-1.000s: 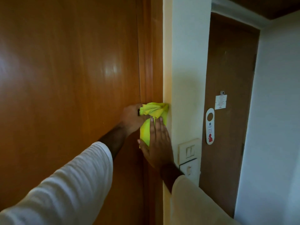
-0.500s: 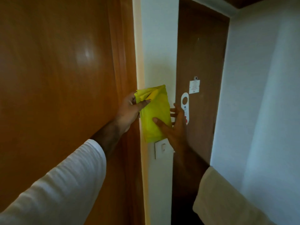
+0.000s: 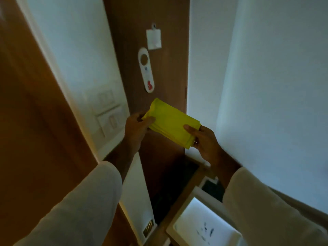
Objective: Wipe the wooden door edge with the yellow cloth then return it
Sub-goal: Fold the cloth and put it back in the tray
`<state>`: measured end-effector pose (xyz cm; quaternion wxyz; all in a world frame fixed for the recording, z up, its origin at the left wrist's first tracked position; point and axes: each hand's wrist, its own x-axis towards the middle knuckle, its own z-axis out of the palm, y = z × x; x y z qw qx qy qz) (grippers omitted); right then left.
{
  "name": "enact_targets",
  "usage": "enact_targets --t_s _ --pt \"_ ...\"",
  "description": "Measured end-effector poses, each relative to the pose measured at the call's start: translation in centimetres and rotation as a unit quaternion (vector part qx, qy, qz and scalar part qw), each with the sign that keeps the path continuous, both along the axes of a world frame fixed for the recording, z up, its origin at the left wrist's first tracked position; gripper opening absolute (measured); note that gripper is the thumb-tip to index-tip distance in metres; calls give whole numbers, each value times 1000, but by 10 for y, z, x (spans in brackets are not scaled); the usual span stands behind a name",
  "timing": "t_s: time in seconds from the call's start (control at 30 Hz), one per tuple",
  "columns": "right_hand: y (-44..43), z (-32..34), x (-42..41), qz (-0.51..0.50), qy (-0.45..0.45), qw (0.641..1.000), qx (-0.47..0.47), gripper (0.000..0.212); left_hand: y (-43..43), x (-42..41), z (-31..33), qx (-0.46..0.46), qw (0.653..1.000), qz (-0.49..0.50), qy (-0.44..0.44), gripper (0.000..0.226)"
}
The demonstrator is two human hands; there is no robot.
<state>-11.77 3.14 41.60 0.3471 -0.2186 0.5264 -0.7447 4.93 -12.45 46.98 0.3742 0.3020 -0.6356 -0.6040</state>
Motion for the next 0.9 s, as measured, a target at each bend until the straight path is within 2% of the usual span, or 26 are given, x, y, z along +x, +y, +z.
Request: enact_targets --t_s 0.07,0.2,0.4,0.53,0.63,0.7,0.8,0.9 --pt "18 -44 -23 -14 -25 999 38 46 8 -27 -48 30 999 -11 -35 33" --pt "59 -150 -61 -37 -47 991 120 36 24 -66 -157 80 988 -38 -125 51" --pt "116 -333 -86 -61 -81 955 277 28 68 -103 -351 107 960 -53 -254 46" --pt "143 -437 -89 -57 -92 928 357 34 90 -107 -454 84 930 -76 -349 46" --pt "161 -511 -81 -36 -93 906 412 23 103 -110 -531 74 908 -94 -402 47" --pt "172 -555 -72 -26 -66 890 450 16 111 -108 -574 88 898 -99 -419 46" --pt "184 -619 -61 -4 43 848 528 29 119 -109 -639 83 878 -127 -455 42" --pt "186 -653 -52 -8 142 806 575 41 122 -113 -679 53 864 -129 -485 42"
